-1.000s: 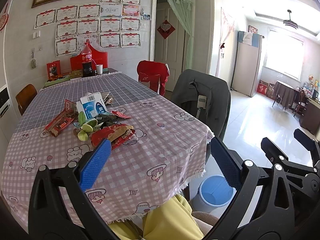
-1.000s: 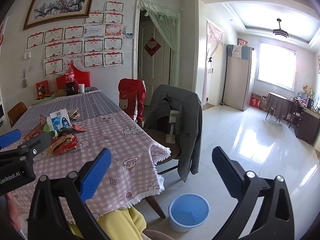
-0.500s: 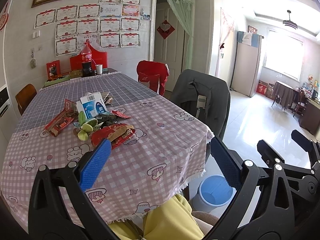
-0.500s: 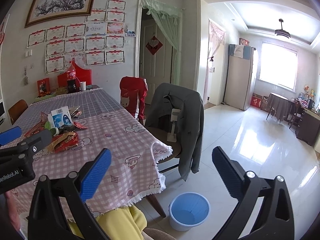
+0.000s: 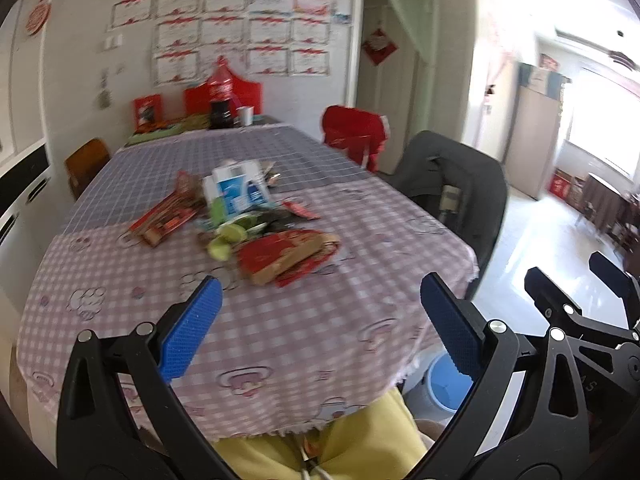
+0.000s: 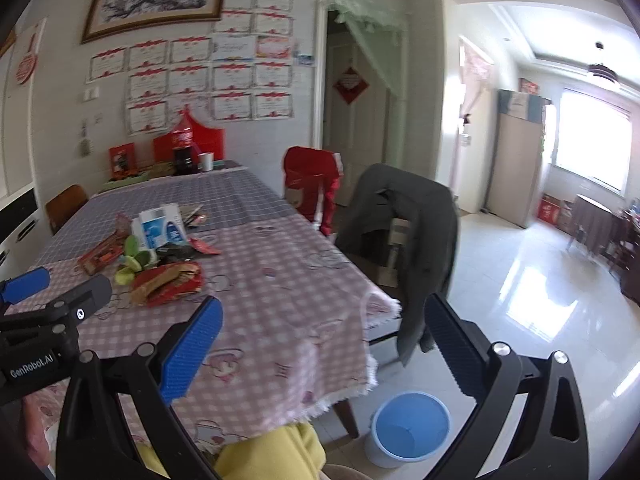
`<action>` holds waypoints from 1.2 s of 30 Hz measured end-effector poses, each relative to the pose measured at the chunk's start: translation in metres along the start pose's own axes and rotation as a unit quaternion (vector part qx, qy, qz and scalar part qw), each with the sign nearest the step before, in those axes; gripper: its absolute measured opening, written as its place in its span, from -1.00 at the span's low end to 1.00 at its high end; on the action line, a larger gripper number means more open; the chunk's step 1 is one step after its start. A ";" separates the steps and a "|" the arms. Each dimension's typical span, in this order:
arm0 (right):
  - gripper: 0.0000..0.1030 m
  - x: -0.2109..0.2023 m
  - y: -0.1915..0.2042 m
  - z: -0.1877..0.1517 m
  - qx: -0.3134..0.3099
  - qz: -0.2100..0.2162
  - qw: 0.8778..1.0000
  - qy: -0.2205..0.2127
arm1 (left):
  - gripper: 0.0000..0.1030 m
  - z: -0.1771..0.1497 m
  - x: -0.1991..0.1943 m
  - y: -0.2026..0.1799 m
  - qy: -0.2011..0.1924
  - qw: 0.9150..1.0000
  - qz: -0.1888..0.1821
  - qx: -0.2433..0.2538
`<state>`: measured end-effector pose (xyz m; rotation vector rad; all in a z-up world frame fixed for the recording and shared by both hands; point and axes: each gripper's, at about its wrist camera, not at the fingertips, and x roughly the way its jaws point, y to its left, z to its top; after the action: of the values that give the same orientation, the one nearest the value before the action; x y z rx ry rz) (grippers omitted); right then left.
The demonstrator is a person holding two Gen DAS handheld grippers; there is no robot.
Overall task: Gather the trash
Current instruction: 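Move the right tool to the red snack wrapper and grasp it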
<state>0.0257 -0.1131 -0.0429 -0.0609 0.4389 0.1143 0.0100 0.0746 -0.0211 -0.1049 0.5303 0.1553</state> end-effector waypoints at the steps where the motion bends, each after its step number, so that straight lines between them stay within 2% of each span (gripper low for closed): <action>1: 0.92 0.005 0.008 0.002 -0.007 0.006 1.000 0.003 | 0.89 0.000 0.001 0.006 0.003 1.000 0.005 -0.005; 11: 0.92 0.048 0.077 0.021 -0.050 0.073 0.996 0.026 | 0.89 0.003 0.027 0.071 0.038 0.996 0.062 -0.058; 18: 0.92 0.094 0.123 0.026 -0.067 0.112 0.989 0.066 | 0.89 0.004 0.057 0.114 0.074 0.989 0.087 -0.089; 23: 0.92 0.130 0.151 0.023 -0.078 0.124 0.984 0.099 | 0.89 0.002 0.086 0.140 0.110 0.983 0.100 -0.110; 29: 0.92 0.180 0.167 0.015 -0.055 0.133 0.977 0.159 | 0.89 -0.003 0.126 0.162 0.150 0.975 0.112 -0.120; 34: 0.92 0.221 0.173 0.011 -0.014 0.147 0.968 0.202 | 0.89 -0.006 0.145 0.171 0.171 0.972 0.106 -0.123; 35: 0.86 0.227 0.173 0.011 0.000 0.156 0.966 0.206 | 0.89 -0.006 0.147 0.171 0.174 0.971 0.106 -0.123; 36: 0.48 0.232 0.173 0.010 0.011 0.159 0.965 0.208 | 0.89 -0.005 0.150 0.171 0.176 0.971 0.106 -0.124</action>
<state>0.2171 0.0817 -0.1383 0.0084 0.8695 0.4182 0.1053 0.2603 -0.1124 -0.3234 0.8755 0.4168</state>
